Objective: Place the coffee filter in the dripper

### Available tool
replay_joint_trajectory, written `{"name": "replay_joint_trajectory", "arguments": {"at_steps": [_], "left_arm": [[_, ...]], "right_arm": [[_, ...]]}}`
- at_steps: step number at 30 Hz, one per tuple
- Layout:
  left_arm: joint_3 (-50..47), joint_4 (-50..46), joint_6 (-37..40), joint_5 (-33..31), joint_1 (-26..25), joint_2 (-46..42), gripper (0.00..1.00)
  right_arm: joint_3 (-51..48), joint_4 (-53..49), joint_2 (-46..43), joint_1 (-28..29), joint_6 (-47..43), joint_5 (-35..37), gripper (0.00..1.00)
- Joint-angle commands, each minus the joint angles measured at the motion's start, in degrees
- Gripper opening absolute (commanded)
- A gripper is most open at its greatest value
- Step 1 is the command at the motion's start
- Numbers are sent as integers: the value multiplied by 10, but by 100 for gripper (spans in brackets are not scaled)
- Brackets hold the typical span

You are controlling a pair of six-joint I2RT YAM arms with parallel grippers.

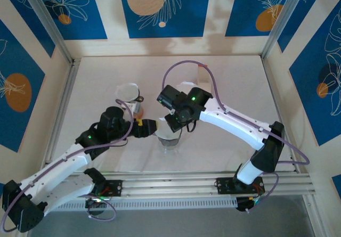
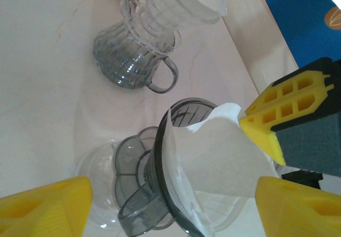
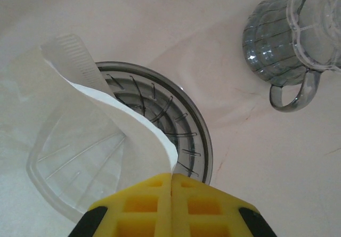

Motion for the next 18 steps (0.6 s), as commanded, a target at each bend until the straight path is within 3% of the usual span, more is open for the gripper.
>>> {"name": "replay_joint_trajectory", "arguments": {"at_steps": [1, 18], "left_arm": [[26, -12, 9, 30, 6, 9, 74], [21, -23, 18, 65, 5, 53, 61]], "right_arm": [[14, -19, 1, 11, 10, 46, 0], [11, -26, 19, 26, 11, 78, 0]]}}
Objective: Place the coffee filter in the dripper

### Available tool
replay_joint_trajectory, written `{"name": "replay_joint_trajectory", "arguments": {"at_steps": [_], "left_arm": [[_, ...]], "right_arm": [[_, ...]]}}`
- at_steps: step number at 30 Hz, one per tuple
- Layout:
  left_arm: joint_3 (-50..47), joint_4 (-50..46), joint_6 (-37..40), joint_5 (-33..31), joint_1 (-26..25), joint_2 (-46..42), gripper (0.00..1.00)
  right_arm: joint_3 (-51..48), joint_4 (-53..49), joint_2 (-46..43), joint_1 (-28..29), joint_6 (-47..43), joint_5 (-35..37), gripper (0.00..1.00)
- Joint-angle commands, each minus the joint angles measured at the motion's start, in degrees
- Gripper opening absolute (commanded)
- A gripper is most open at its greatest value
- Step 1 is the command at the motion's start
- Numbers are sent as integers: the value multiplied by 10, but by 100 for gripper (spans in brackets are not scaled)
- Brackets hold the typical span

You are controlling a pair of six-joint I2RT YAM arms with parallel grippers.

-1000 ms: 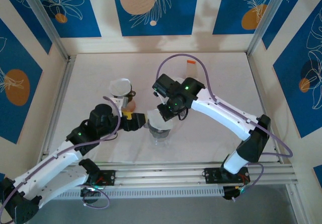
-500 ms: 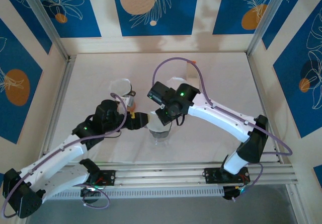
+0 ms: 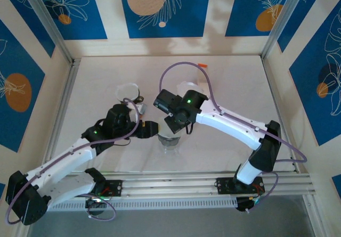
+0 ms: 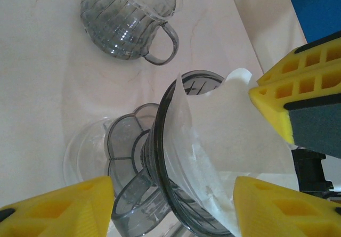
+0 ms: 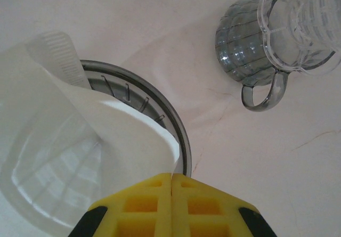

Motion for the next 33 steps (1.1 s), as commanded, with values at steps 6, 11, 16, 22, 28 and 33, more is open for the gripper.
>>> {"name": "replay_joint_trajectory", "arguments": {"at_steps": [6, 11, 16, 22, 28, 33], "left_arm": [[11, -16, 8, 12, 6, 0, 60], [11, -28, 7, 5, 5, 5, 56], [13, -33, 6, 8, 6, 9, 55], [11, -30, 4, 8, 6, 9, 55], [10, -28, 3, 9, 6, 10, 55], [9, -25, 0, 12, 6, 13, 56]], "right_arm": [[8, -11, 7, 10, 9, 11, 1], [5, -9, 8, 11, 10, 12, 8], [15, -9, -5, 11, 14, 31, 31], [16, 5, -27, 1, 13, 21, 44], [-3, 32, -39, -4, 6, -22, 26], [-14, 29, -35, -5, 8, -23, 9]]}}
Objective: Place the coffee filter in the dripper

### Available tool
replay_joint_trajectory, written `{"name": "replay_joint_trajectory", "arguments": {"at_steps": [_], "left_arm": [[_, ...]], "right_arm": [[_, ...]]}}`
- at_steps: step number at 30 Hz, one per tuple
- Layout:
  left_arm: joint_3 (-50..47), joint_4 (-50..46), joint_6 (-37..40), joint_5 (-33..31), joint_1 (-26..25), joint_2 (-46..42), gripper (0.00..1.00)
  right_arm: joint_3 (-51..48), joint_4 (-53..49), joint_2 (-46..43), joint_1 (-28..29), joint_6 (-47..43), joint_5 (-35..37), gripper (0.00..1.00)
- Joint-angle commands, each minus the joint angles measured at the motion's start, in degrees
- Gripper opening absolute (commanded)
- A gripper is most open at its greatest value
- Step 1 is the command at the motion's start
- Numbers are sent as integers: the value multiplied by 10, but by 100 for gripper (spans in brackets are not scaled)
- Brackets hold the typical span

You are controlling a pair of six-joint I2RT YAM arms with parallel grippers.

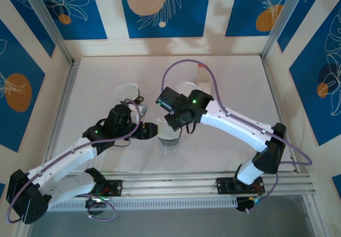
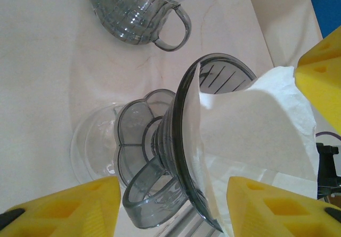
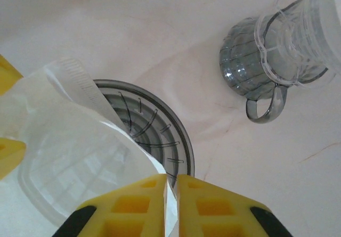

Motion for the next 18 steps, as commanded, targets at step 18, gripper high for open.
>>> {"name": "replay_joint_trajectory", "arguments": {"at_steps": [18], "left_arm": [[-5, 55, -37, 45, 13, 0, 65]], "right_arm": [[-39, 2, -2, 2, 4, 6, 0]]}}
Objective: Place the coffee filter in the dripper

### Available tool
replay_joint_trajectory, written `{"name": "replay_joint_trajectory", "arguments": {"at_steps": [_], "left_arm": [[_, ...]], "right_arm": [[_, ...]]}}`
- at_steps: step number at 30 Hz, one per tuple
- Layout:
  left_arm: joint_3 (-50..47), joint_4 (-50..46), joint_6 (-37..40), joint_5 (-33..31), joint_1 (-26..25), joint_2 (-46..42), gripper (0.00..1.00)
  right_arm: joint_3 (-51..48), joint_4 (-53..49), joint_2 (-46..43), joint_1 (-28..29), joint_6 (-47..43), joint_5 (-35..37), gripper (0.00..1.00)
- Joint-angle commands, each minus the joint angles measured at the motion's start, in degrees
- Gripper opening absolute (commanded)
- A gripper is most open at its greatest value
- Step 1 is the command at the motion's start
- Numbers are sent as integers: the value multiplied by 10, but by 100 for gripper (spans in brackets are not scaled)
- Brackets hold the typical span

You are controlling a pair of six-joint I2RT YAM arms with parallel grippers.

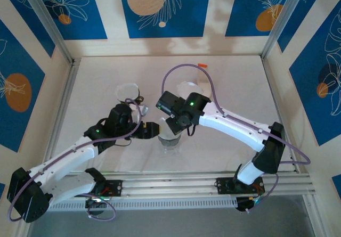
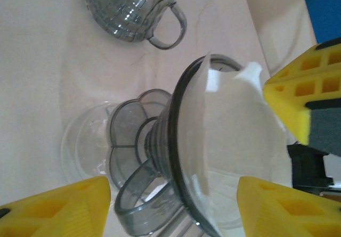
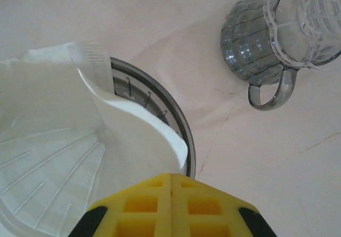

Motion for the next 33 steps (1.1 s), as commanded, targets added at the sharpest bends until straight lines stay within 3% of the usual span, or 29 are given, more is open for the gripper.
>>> {"name": "replay_joint_trajectory", "arguments": {"at_steps": [1, 6, 19, 27, 30, 33], "left_arm": [[-6, 41, -20, 29, 12, -11, 65], [-8, 36, -22, 25, 19, -11, 64], [-20, 3, -3, 13, 28, -7, 43], [-25, -7, 1, 8, 28, -6, 42], [-25, -4, 0, 9, 28, -6, 43], [-25, -3, -1, 9, 29, -4, 43]], "right_arm": [[-2, -2, -2, 2, 5, 7, 0], [2, -2, -3, 4, 4, 10, 0], [2, -2, -5, 5, 9, 8, 1], [9, -2, -3, 5, 12, 9, 2], [23, -5, -11, 5, 13, 20, 12], [32, -2, -22, 5, 17, 29, 34]]}}
